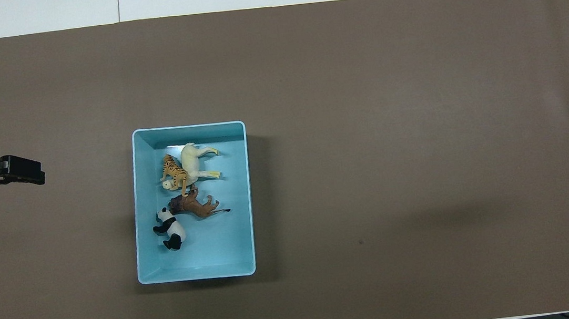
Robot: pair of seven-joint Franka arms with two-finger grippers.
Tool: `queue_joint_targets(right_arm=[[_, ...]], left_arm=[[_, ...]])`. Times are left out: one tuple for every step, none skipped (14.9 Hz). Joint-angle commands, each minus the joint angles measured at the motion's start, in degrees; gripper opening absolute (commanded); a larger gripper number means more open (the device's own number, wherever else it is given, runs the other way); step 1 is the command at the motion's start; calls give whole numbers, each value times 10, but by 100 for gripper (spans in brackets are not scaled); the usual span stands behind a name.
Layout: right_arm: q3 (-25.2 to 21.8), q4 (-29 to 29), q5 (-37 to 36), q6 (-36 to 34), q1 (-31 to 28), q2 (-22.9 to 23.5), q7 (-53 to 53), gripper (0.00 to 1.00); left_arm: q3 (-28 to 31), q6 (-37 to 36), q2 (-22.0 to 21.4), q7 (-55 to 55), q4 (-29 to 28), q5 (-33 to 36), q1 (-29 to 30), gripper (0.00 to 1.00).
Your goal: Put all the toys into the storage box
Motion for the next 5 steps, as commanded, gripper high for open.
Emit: queue_joint_targets(right_arm=[[11,22,33,-24,-19,2,11,100],[11,23,45,-28,-19,2,15,100],[10,23,49,-27,-19,2,16,100],[10,22,47,-25,-19,2,16,100],[10,22,45,-25,-19,2,16,100]], left_arm=[[3,-11,-7,-5,1,-3,-4,100],[4,-11,-7,-5,1,-3,-4,100],[4,-11,-7,-5,1,-3,-4,100],[4,-11,-7,-5,1,-3,-4,100],[4,-11,-7,-5,1,-3,-4,100]])
